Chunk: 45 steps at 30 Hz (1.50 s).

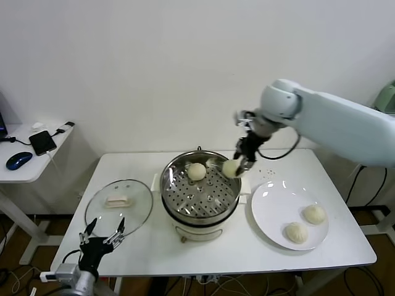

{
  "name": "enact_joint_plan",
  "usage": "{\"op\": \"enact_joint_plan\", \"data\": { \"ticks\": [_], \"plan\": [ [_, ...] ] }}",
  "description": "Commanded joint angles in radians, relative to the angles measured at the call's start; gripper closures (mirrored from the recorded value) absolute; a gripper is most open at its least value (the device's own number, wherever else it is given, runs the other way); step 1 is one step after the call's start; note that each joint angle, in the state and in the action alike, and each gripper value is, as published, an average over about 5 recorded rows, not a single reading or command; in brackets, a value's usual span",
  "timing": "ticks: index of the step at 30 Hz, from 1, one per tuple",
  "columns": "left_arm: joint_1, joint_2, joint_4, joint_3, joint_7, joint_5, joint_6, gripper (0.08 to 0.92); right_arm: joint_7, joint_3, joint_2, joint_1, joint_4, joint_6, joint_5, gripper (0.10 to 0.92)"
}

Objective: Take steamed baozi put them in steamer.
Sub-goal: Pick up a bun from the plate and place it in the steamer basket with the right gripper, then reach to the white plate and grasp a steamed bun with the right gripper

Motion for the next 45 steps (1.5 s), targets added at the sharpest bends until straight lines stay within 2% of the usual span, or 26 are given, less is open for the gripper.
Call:
{"op": "enact_joint_plan", "data": {
  "ticks": [1, 12, 22, 25, 30, 34, 38, 41, 45],
  "plan": [
    [-0.002, -0.009, -0.002, -0.002, -0.002, -0.008, 0.004, 0.177, 0.052, -0.055, 0.255, -0.026, -0.122, -0.057, 0.072, 0.507],
    [-0.013, -0.01, 0.005, -0.016, -0.002, -0.034, 0.006, 0.177, 0.135, -0.037, 0.391, -0.142, -0.312, -0.082, 0.023, 0.508],
    [-0.02, -0.012, 0.012, -0.007, -0.002, -0.035, 0.007, 0.177, 0.165, -0.008, 0.413, -0.186, -0.347, -0.103, -0.005, 0.491],
    [-0.021, -0.012, 0.014, -0.005, -0.001, -0.035, 0.007, 0.177, 0.166, -0.005, 0.406, -0.187, -0.334, -0.104, -0.005, 0.434],
    [-0.021, -0.012, 0.016, -0.005, -0.001, -0.034, 0.007, 0.177, 0.152, -0.004, 0.379, -0.181, -0.299, -0.1, 0.0, 0.289],
    [-0.021, -0.012, 0.017, -0.005, -0.001, -0.033, 0.007, 0.177, 0.126, 0.001, 0.324, -0.166, -0.24, -0.094, -0.015, 0.214],
    [-0.019, -0.012, 0.016, -0.002, 0.0, -0.032, 0.007, 0.177, 0.104, 0.018, 0.219, -0.136, -0.148, -0.082, -0.065, 0.204],
    [-0.017, -0.012, 0.015, -0.001, 0.001, -0.032, 0.007, 0.177, 0.079, 0.052, 0.091, -0.108, -0.059, -0.055, -0.097, 0.203],
    [-0.016, -0.01, 0.014, -0.002, 0.006, -0.04, 0.01, 0.177, -0.01, 0.105, -0.119, -0.064, 0.064, 0.057, -0.125, 0.202]
  ]
}}
